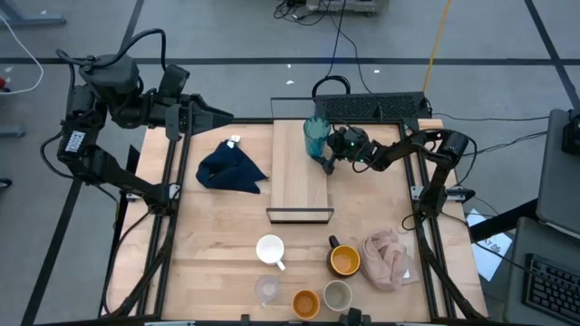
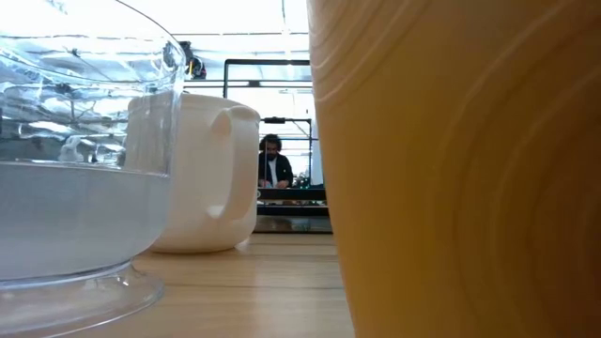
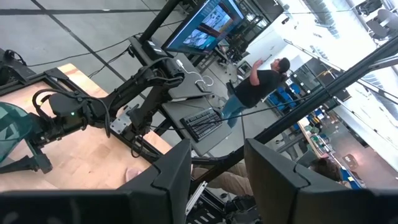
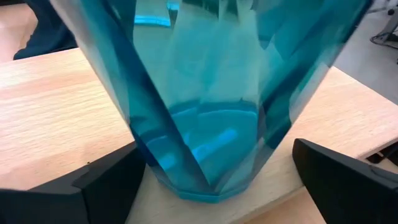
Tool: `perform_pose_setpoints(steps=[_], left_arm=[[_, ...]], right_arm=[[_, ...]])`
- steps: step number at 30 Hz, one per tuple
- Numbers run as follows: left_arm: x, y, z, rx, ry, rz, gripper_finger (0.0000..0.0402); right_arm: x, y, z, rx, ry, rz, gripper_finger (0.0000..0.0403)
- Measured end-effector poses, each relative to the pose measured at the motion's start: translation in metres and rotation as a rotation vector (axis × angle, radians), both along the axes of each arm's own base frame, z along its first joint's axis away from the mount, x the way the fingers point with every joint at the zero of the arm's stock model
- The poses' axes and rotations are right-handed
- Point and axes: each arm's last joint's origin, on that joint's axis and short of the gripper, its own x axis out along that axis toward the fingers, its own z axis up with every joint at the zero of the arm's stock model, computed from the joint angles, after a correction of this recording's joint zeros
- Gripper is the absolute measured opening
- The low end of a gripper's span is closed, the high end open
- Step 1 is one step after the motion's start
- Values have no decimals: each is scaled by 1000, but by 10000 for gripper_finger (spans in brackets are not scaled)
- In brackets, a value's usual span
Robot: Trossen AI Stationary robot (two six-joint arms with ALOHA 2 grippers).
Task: Stack small to large cups/mugs on shelf
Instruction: Put the blue cup on the shelf, then put the black mug on the shelf
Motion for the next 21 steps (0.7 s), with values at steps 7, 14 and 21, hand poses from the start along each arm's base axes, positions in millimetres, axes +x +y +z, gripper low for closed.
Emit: perform_pose_setpoints(steps=[7,14,21], left_arm=[[1,0,0,-4,2,0,150],[1,-1,0,3,1,-9,150],[1,-1,0,6,1,-9,150]], right_arm=[[-4,-3,5,0,-6,-16,397],[-7,-6,15,-24,-20,-2,399],[-8,-4,23,-48,-28,24,400]])
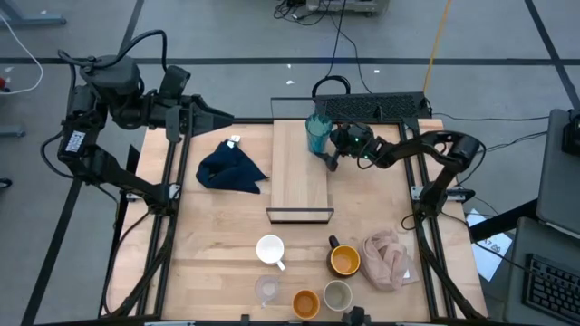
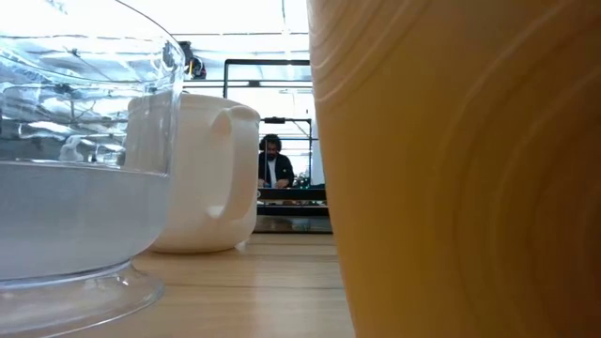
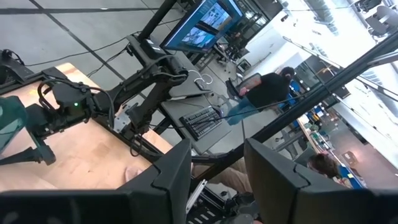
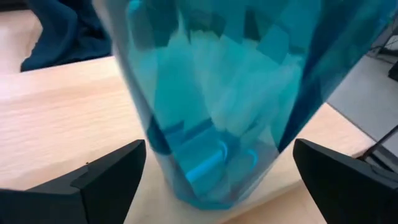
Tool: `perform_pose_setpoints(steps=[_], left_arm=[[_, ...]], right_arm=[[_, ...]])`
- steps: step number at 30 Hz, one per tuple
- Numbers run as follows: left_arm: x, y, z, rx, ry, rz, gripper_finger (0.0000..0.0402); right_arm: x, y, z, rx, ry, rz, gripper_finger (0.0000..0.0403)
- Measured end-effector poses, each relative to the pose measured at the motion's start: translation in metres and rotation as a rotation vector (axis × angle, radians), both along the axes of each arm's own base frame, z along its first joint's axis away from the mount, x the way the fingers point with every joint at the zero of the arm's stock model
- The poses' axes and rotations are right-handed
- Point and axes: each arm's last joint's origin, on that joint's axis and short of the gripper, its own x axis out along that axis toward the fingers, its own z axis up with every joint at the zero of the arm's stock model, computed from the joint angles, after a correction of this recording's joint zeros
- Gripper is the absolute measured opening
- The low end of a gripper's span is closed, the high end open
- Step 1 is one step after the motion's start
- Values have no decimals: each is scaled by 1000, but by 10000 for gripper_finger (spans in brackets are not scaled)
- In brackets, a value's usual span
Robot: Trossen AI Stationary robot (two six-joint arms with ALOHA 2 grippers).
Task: Stack small to large cups/mugs on shelf
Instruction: Put the black mug on the shelf
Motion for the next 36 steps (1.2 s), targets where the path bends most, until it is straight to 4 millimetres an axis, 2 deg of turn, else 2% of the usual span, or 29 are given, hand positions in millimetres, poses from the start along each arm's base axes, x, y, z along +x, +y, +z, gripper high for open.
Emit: perform_pose_setpoints(steps=[11,19,28,32,36], left_arm=[[0,0,0,0,0,0,150],[0,0,0,12,-1,-1,150],[0,0,0,34,-1,-3,150],[0,0,0,61,-3,-6,150],[0,0,0,99,1,-10,150]], right_arm=[[-4,2,-8,20,99,33,400],[-12,6,4,22,151,46,400],[-28,18,43,26,124,33,400],[-42,28,68,109,54,-19,400],[-57,47,102,139,-75,14,400]])
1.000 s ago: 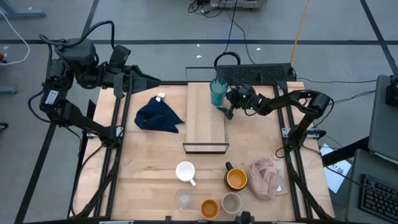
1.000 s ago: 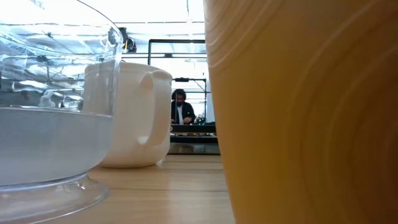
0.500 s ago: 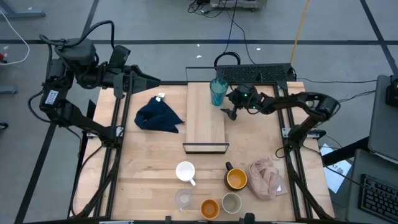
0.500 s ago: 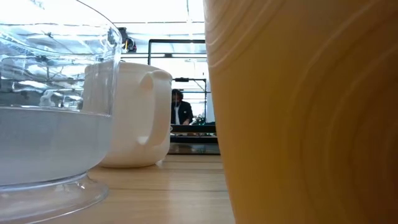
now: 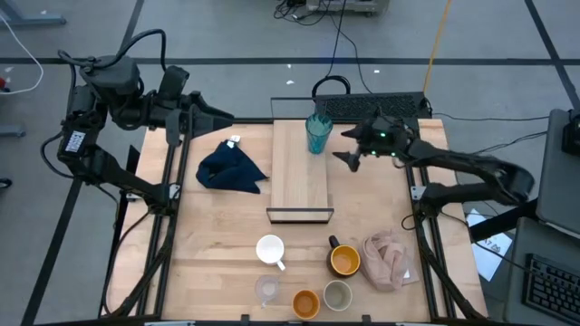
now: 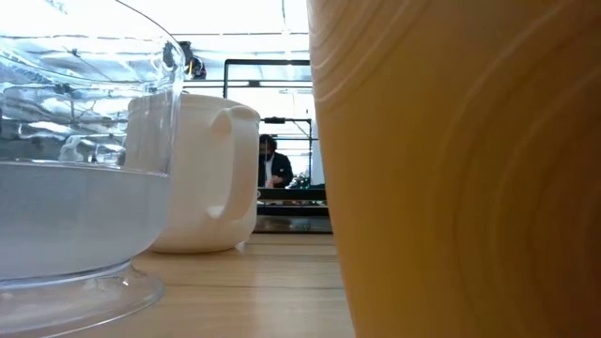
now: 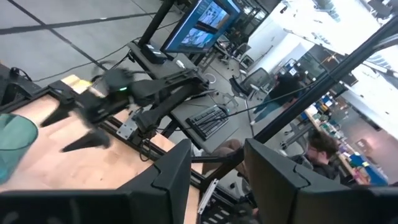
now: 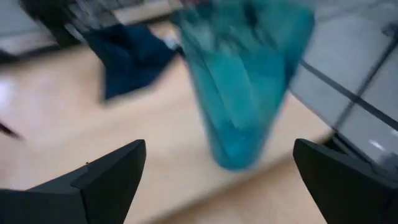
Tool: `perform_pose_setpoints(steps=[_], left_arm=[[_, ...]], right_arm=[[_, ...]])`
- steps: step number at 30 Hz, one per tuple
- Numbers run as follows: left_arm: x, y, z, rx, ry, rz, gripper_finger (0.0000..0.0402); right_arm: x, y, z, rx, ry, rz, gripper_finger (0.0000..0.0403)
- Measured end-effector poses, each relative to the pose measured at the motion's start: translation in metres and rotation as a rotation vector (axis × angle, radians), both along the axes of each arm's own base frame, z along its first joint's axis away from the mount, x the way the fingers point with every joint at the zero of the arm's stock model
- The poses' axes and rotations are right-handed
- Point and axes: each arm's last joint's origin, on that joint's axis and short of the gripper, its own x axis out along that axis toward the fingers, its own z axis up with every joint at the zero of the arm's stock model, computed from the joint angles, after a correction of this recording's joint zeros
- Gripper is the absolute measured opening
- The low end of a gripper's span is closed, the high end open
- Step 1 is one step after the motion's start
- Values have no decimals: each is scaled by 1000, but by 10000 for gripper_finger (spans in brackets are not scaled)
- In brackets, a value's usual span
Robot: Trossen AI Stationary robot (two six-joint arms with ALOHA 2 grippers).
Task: Stack small to large cups/mugs on shelf
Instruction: Put the black mug on the shelf
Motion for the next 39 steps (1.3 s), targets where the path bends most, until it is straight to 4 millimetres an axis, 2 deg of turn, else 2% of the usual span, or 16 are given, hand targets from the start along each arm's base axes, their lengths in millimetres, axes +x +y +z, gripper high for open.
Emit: perform_pose_setpoints(steps=[5,9,12,18,27,30,39], left_arm=[[5,1,-5,19,41,3,150],[16,2,-10,28,78,2,150],[23,3,-16,32,119,2,150],[52,4,-30,2,209,8,150],[99,0,-53,-3,293,-22,149],[113,-3,-62,12,323,-38,149],[144,-7,-85,1,403,-118,149]], right_arm=[[-19,33,40,93,-221,94,400],[-31,59,53,170,-276,183,393],[-37,76,57,241,-287,242,372],[-44,103,61,344,-290,379,285],[-51,131,57,530,-182,598,71],[-53,139,58,568,-172,661,15],[-53,154,58,639,-140,745,2]])
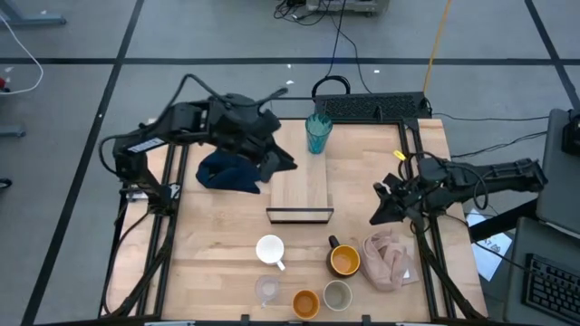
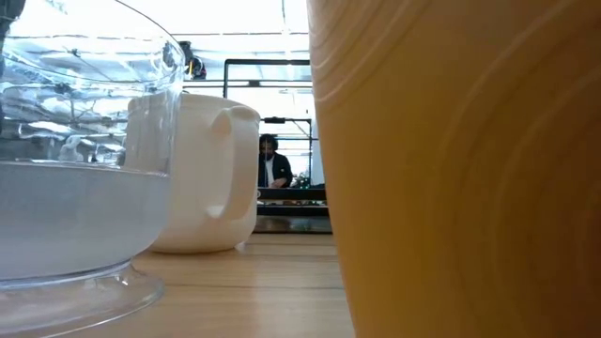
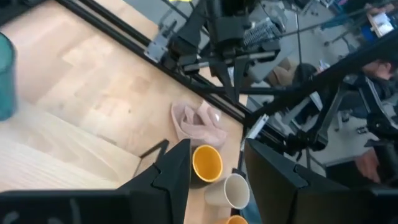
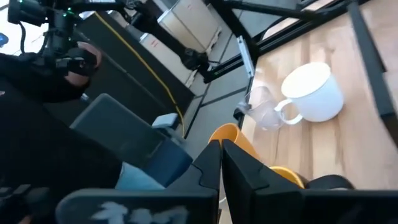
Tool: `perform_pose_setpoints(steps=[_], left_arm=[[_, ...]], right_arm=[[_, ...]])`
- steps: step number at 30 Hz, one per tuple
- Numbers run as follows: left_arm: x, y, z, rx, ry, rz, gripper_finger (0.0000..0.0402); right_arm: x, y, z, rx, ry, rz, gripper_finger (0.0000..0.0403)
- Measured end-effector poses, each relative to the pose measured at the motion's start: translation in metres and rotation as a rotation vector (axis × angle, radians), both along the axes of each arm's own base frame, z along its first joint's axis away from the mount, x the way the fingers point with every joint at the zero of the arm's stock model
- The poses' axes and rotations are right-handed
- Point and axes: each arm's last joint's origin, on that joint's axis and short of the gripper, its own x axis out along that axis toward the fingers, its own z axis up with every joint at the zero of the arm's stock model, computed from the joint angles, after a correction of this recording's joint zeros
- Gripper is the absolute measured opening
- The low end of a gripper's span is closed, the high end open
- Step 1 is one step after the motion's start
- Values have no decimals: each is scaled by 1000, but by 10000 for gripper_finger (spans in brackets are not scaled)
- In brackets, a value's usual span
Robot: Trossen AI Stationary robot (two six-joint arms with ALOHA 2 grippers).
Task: Stack small to large cups/mugs on shelf
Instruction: Put the black mug on the shelf
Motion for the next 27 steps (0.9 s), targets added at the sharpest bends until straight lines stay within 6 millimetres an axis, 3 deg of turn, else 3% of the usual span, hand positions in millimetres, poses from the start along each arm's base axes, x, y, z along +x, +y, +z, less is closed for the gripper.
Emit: perform_pose_setpoints(steps=[12,18,27], left_arm=[[30,-24,-24,-48,76,-42,149],[46,-50,-43,-81,155,-73,149],[54,-84,-48,-150,145,-116,149]], right_arm=[[-3,1,-12,-42,112,18,4],[-10,0,-28,-94,279,30,4],[-8,1,-24,-62,248,20,4]])
